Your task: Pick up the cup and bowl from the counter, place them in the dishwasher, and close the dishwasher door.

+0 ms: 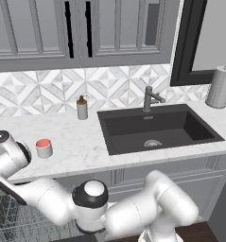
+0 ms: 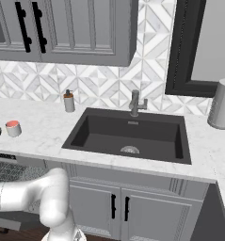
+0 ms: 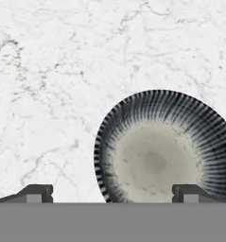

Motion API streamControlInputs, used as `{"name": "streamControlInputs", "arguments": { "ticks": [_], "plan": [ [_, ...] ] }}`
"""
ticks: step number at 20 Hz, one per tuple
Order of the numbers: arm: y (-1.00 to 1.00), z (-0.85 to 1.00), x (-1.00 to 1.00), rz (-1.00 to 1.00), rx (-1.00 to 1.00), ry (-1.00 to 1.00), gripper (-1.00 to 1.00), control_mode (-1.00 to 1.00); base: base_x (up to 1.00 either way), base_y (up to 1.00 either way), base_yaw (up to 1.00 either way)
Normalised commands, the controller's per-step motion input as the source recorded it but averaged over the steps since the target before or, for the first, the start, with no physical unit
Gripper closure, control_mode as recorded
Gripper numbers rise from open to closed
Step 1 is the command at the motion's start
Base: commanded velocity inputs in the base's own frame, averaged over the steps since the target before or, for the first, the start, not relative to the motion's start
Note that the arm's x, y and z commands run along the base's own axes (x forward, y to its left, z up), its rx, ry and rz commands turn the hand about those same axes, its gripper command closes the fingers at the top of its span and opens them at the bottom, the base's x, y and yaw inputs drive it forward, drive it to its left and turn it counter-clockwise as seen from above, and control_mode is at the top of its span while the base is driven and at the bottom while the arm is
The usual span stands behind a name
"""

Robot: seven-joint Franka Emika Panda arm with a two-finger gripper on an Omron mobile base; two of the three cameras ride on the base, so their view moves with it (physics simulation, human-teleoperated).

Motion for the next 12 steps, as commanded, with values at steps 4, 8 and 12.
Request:
{"name": "streamControlInputs", "arguments": {
  "ticks": [4, 8, 12],
  "plan": [
    [0.00, -0.04, 0.40, 0.07, -0.06, 0.00, -1.00, -1.00, 0.00, 0.00, 0.00],
    [0.00, -0.23, 0.19, 0.10, -0.06, 0.00, -1.00, -1.00, 0.00, 0.00, 0.00],
    [0.06, -0.45, 0.00, 0.10, -0.14, 0.00, 1.00, -1.00, 0.00, 0.00, 0.00]
  ]
}}
